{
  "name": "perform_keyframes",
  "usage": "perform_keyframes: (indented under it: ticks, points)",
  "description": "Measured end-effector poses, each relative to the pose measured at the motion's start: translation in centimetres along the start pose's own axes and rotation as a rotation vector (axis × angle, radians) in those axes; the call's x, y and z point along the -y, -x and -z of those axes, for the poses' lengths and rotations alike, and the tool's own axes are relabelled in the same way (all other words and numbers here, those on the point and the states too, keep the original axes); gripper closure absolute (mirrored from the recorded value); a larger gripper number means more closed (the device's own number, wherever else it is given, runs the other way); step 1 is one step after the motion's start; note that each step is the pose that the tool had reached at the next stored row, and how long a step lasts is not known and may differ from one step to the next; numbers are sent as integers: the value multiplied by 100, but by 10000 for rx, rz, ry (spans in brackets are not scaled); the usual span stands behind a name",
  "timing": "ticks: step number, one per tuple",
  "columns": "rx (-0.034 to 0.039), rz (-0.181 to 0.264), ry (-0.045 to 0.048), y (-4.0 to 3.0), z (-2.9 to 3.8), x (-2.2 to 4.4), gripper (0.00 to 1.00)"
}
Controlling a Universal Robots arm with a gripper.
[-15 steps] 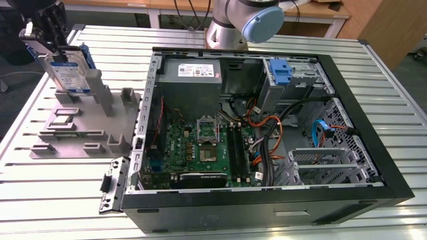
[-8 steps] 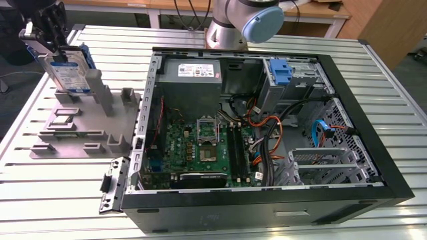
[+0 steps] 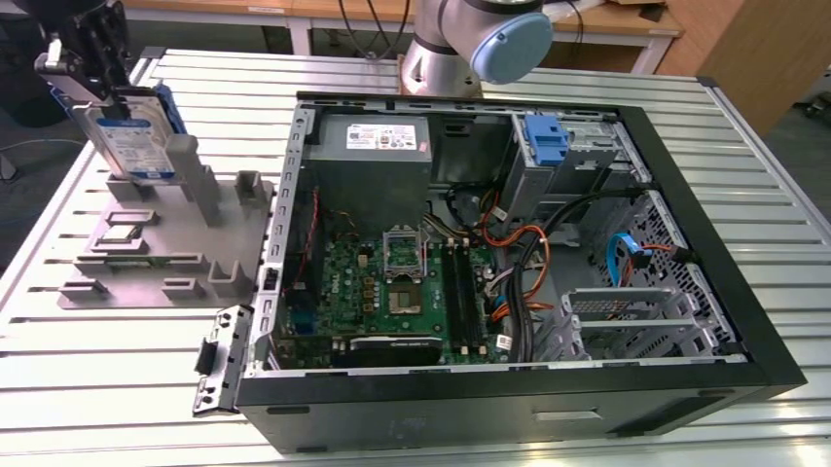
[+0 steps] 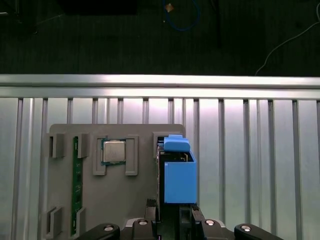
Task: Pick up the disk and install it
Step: 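Pick up the disk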
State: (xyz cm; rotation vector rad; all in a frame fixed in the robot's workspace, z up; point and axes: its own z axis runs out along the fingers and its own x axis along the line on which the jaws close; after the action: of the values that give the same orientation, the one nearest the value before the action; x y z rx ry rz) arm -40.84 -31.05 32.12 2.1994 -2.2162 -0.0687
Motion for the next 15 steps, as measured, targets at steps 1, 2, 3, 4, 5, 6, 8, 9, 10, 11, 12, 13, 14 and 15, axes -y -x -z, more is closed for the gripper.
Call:
perform_keyframes:
  ticks: [1,2,3,4,5,6,8,9,10,11,12,13,14,15]
  points:
    - [0,0,0,0,21,-1,65]
    - [0,0,-1,1,46,-2,65]
    - [0,-1,-1,2,71,-3,65]
    - [0,0,-1,2,92,-4,65]
    - [0,-1,-1,2,108,-4,65]
    - [0,0,0,2,118,-5,65]
    - [1,0,-2,2,118,-5,65]
    - [1,0,-1,2,118,-5,65]
    - [1,-1,-1,2,119,-5,65]
    - [1,-1,-1,2,120,-5,65]
    - [0,-1,2,2,125,-6,65]
    - [0,0,1,2,128,-5,65]
    - [1,-1,-1,3,130,-5,65]
    - [2,0,-1,3,129,-5,65]
